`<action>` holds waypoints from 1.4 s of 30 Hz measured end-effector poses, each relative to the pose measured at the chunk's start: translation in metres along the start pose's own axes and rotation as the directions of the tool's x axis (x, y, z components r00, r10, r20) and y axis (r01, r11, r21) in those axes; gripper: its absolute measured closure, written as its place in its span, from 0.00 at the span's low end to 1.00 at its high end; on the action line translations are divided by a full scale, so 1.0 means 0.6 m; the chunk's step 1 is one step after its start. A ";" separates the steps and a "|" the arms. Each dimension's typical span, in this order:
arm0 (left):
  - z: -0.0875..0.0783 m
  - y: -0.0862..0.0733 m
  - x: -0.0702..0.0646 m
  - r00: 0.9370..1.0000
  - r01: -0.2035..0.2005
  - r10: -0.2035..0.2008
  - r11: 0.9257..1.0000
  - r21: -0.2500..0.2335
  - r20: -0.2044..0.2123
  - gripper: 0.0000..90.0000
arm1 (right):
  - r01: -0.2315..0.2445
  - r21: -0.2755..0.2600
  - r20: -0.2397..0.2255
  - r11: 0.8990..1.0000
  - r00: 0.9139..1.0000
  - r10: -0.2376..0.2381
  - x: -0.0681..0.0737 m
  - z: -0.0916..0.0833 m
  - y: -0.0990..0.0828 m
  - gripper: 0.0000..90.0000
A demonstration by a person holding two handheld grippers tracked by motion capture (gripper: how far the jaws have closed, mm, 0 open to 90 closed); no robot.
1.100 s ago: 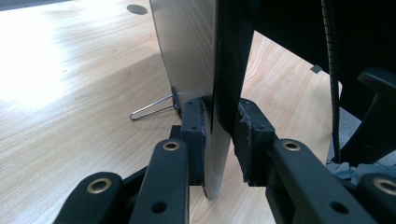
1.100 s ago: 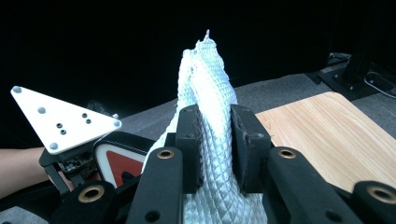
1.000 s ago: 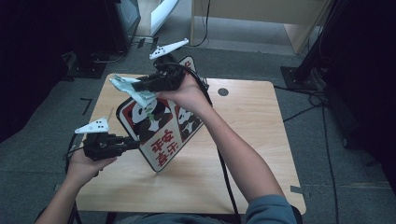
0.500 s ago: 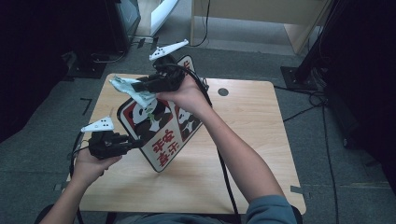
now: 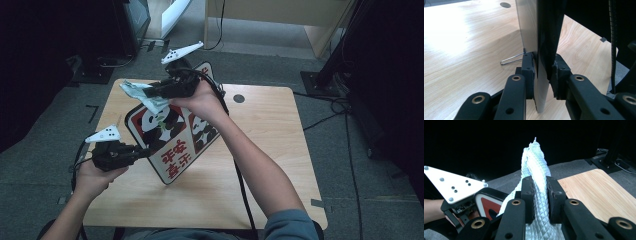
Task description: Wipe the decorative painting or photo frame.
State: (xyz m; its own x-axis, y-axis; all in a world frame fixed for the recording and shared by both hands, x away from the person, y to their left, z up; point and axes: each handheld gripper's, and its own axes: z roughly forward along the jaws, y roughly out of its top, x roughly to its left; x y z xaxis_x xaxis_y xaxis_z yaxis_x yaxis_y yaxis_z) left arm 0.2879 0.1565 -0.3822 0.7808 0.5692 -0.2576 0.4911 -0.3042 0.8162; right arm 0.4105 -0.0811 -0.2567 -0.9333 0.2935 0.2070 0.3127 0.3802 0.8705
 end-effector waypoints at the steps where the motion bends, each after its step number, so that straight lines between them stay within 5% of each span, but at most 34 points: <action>1: 0.000 0.000 0.000 1.000 0.002 -0.002 1.000 -0.002 0.000 0.85 | 0.001 0.002 0.002 1.000 1.000 -0.001 0.000 -0.001 0.000 0.88; 42: -0.001 -0.002 0.005 1.000 0.006 -0.006 1.000 -0.011 0.020 0.86 | -0.070 -0.006 0.098 0.998 0.993 0.070 -0.072 -0.071 -0.008 0.90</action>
State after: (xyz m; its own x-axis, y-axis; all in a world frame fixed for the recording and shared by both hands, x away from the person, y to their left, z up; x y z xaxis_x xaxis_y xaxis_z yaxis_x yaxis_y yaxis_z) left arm 0.2895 0.1589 -0.3835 0.7853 0.5558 -0.2726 0.4918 -0.2926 0.8201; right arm 0.4418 -0.1331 -0.2511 -0.8874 0.4037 0.2228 0.3759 0.3535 0.8566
